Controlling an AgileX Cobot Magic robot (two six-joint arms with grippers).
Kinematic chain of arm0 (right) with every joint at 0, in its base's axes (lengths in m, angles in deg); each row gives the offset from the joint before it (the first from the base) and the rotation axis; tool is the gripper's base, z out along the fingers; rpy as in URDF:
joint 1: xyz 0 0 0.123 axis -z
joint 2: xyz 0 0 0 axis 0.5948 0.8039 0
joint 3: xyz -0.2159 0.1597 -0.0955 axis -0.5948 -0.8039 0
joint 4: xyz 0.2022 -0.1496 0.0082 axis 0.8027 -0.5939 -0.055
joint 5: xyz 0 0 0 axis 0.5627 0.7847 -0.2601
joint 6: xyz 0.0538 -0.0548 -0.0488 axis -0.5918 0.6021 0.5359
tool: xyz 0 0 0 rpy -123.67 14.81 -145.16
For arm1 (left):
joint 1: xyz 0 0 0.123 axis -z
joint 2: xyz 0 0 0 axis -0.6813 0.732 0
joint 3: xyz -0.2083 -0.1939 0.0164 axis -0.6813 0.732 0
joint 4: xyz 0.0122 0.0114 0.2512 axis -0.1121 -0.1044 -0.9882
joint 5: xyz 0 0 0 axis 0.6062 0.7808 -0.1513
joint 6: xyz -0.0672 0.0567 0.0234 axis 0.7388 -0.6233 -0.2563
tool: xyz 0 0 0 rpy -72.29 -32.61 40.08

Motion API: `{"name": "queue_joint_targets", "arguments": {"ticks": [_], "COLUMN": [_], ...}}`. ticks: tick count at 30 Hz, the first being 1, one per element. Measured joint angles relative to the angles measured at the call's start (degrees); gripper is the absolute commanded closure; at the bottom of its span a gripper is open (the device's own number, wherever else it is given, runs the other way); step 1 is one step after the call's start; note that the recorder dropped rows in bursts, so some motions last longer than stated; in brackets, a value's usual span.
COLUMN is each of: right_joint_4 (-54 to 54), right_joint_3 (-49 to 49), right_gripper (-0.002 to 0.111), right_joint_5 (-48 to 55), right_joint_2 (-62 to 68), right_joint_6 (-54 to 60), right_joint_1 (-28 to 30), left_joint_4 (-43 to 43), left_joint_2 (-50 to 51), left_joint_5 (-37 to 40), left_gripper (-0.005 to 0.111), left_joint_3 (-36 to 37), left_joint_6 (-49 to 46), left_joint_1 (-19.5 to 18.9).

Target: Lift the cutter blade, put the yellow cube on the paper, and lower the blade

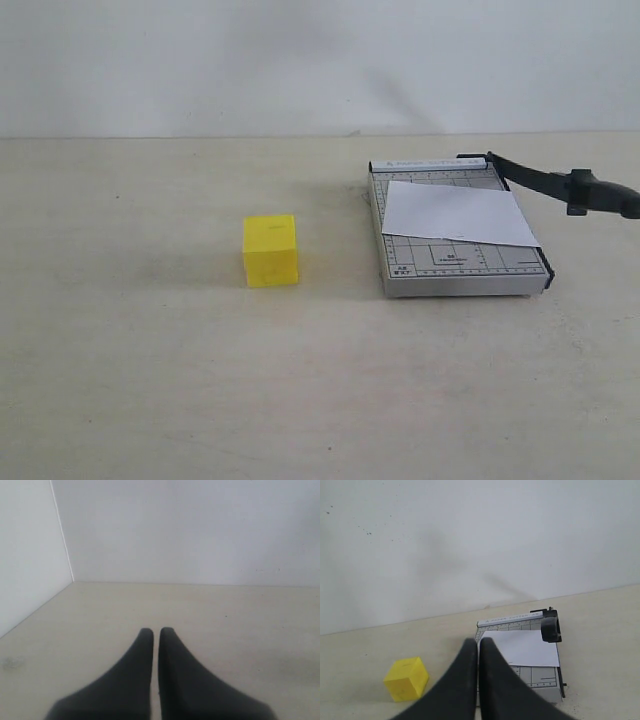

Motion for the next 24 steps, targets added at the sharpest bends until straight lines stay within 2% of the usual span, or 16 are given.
{"name": "queue_joint_targets", "arguments": {"ticks": [9, 14, 17, 24], "right_joint_4": [0.0, -12.6, -14.7, -15.5], "right_joint_3": [-0.5, -9.6, -13.2, -13.3], "right_gripper": [0.108, 0.108, 0.108, 0.108], "right_joint_5": [0.1, -9.6, -12.6, -12.2], "right_joint_2": [0.0, 0.0, 0.0, 0.0], "right_joint_6": [0.0, -0.1, -0.6, -1.4], "right_joint_1": [0.0, 0.0, 0.0, 0.0], "left_joint_4": [0.0, 0.0, 0.0, 0.0], "left_joint_2": [0.0, 0.0, 0.0, 0.0], "left_joint_5": [0.0, 0.0, 0.0, 0.0], "left_gripper": [0.102, 0.102, 0.102, 0.102], "left_joint_3": [0.0, 0.0, 0.0, 0.0], "left_joint_6": [0.0, 0.0, 0.0, 0.0], "left_joint_1": [0.0, 0.0, 0.0, 0.0]}}
